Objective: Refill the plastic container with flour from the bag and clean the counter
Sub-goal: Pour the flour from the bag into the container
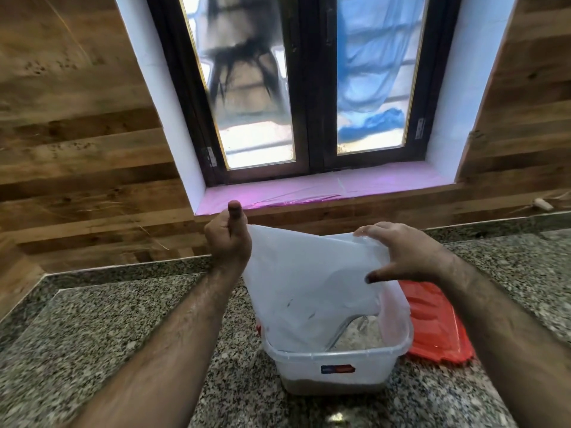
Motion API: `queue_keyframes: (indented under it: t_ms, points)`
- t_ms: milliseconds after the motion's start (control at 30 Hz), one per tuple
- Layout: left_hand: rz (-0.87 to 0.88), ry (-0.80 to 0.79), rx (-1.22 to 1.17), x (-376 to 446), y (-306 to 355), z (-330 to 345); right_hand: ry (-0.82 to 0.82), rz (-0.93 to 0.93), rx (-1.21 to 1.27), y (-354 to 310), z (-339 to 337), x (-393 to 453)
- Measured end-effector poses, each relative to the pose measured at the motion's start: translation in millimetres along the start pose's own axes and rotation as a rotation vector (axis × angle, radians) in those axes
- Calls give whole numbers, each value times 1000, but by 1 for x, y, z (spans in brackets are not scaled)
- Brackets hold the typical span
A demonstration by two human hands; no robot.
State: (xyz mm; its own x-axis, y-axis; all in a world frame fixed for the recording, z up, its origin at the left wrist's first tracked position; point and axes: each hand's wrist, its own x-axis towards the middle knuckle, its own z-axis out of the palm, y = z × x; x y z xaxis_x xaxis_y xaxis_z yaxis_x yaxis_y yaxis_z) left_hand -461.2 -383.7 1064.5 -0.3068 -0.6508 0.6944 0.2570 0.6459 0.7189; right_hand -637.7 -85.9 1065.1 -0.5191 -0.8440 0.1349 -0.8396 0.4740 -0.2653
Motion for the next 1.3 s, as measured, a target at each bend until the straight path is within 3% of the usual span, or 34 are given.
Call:
queue_keyframes:
  t_ms: [200,367,467,500,600,733,833,933,1067,1167,1267,1300]
  points:
    - [-29,-149,33,-6,-6,-9,-4,47,-114,-3,1,2]
    - [-292,-115,-152,-20,9,-22,110,107,-209,-4,7,2]
    - [-453,-281,-318,-43,25,-21,130,125,-211,-2,17,2]
    - [-481,-301,-333,-49,28,-21,129,132,-204,-2,19,2]
    - [-502,-159,-239,-59,24,-22,109,135,-192,-2,27,1]
    - [-685,-303,-329,-63,29,-22,90,161,-109,0,31,-3]
    - [-659,-189,-245,-66,28,-24,86,165,-94,1,31,-4]
    - [-699,-366,-342,-69,33,-24,88,191,-64,0,31,-9]
    - [-615,-288,-265,-70,40,-27,89,199,0,0,30,-14]
    - [-646,-478,-297,-71,47,-29,80,216,-3,-3,29,-15]
    - [-571,-317,-199,-74,52,-27,99,222,5,-3,31,-14]
    - [-581,-347,-222,-74,55,-27,100,228,9,-3,31,-14]
